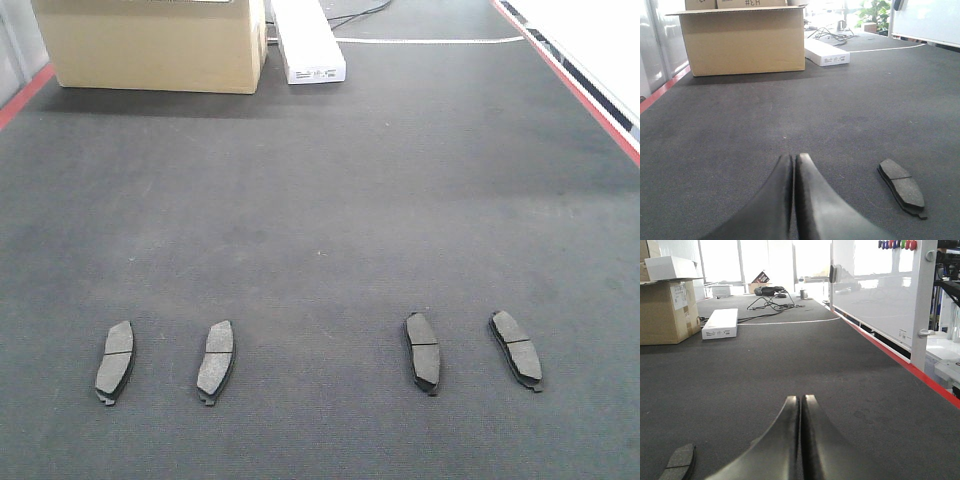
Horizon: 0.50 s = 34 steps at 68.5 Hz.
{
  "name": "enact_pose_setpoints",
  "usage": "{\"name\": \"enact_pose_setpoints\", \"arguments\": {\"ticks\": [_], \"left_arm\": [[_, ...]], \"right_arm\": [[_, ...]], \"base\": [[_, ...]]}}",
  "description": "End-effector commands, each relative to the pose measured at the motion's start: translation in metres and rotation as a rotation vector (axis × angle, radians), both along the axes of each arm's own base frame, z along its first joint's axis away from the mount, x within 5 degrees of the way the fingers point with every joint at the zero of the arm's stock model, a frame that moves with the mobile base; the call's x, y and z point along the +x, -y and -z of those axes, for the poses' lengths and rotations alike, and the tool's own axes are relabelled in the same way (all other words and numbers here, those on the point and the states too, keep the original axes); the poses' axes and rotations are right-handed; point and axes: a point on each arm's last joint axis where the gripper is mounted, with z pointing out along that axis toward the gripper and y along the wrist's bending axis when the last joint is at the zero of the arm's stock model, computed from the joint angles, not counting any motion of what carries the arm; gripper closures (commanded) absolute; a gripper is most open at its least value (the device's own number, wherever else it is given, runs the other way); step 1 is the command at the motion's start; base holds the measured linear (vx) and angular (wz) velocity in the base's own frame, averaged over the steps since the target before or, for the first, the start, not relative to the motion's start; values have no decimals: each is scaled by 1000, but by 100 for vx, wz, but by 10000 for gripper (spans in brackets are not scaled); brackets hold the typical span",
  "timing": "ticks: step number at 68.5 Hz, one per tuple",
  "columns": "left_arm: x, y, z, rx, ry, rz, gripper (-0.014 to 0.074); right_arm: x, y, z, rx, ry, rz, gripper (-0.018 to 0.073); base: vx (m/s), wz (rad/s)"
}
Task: Move and align brake pads A on conveyor
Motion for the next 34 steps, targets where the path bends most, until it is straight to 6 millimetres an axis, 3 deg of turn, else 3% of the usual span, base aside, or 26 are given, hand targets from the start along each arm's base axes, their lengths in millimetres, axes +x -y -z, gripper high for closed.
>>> {"name": "enact_pose_setpoints", "arguments": {"ticks": [1, 34], "left_arm": [[0, 1, -1, -25, 63, 6, 603], [0, 1, -1, -25, 63, 6, 603]], "right_arm": [[-1, -1, -3, -26, 66, -4, 571], [-1, -1, -3, -25, 67, -4, 571]], "base": [[0, 0], [0, 0]]}}
